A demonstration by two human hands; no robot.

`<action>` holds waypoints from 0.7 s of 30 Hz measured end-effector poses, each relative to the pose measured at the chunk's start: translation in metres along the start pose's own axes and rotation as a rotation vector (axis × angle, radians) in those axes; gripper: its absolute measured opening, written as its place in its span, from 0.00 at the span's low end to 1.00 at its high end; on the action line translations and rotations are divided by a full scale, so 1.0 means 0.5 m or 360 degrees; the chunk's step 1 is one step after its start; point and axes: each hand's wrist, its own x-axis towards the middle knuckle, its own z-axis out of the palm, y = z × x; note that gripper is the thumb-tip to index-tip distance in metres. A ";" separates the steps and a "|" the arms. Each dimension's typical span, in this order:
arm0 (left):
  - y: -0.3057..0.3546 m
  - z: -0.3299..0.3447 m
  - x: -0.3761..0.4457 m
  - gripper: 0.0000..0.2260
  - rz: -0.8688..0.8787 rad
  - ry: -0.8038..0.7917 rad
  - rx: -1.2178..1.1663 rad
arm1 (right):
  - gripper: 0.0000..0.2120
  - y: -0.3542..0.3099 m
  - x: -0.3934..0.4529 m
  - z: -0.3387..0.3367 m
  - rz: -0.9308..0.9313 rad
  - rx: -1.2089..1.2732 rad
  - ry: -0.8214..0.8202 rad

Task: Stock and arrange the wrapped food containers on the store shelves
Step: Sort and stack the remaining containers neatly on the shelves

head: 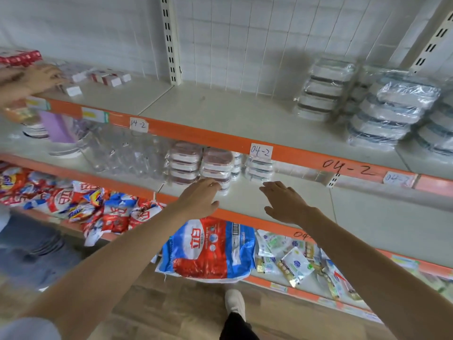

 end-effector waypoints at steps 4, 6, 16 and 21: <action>0.009 0.020 0.033 0.21 -0.0041 -0.0032 -0.0003 | 0.31 0.022 0.024 0.036 0.0067 0.0087 -0.0032; 0.012 0.043 0.063 0.22 -0.0037 -0.0066 -0.0012 | 0.31 0.039 0.046 0.065 0.0084 0.0114 -0.0032; -0.032 0.311 0.371 0.26 -0.0015 0.0103 -0.0157 | 0.35 0.180 0.305 0.304 0.0257 0.0135 0.0412; -0.075 0.381 0.513 0.23 -0.0025 0.0397 -0.0154 | 0.32 0.268 0.452 0.333 0.0362 0.0107 0.0891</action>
